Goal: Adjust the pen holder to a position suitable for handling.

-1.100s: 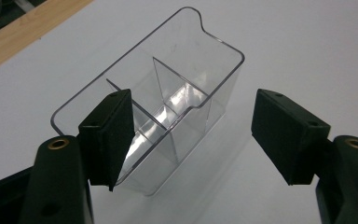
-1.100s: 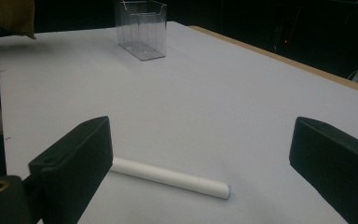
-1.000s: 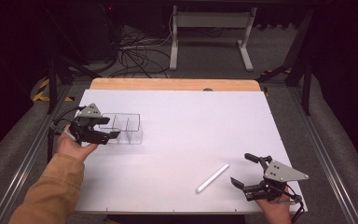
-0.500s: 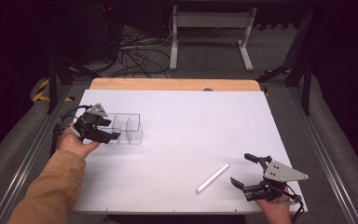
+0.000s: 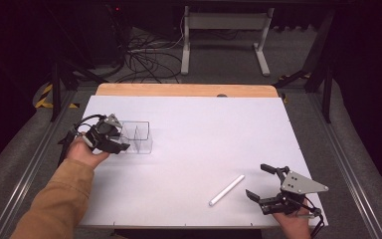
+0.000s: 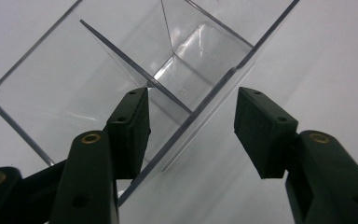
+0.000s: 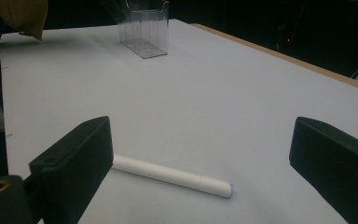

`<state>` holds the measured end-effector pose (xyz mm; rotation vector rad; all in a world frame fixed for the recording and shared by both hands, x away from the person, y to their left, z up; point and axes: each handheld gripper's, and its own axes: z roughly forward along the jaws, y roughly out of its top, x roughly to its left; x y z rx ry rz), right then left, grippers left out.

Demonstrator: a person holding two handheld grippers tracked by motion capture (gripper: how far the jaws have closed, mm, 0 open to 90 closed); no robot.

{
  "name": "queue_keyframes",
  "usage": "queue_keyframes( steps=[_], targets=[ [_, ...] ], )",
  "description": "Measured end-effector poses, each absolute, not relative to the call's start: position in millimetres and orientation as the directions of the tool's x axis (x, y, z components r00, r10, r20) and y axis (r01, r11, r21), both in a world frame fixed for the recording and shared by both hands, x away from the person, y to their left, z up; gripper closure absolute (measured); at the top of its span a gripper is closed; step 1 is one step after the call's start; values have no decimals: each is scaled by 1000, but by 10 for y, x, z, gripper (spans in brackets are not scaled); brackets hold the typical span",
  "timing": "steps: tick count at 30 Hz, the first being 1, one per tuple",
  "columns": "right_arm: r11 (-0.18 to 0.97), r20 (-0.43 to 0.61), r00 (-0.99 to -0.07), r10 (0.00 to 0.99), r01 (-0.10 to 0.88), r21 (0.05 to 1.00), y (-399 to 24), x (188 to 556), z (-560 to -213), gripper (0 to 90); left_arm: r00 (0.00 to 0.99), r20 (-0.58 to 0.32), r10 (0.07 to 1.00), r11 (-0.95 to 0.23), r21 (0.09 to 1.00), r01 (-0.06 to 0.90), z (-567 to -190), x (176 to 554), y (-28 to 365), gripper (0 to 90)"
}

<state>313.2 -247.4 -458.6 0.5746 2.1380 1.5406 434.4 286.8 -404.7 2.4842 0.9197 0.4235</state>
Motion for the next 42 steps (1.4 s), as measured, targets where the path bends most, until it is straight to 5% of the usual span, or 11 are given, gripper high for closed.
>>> queue_keyframes(
  steps=[10,19,42],
  targets=[
    [296,-108,-821,561,77,952,-2469,3136,-4592,69,765,181,618,-756,404,515,-3979,4280,2825,659],
    [289,-93,-823,560,89,953,-2473,3148,-4601,71,864,85,496,-818,379,432,-3897,4159,2726,871],
    [283,-85,-827,556,93,955,-2488,3143,-4601,71,970,109,217,-872,469,142,-3744,4167,1794,877]
  ],
)
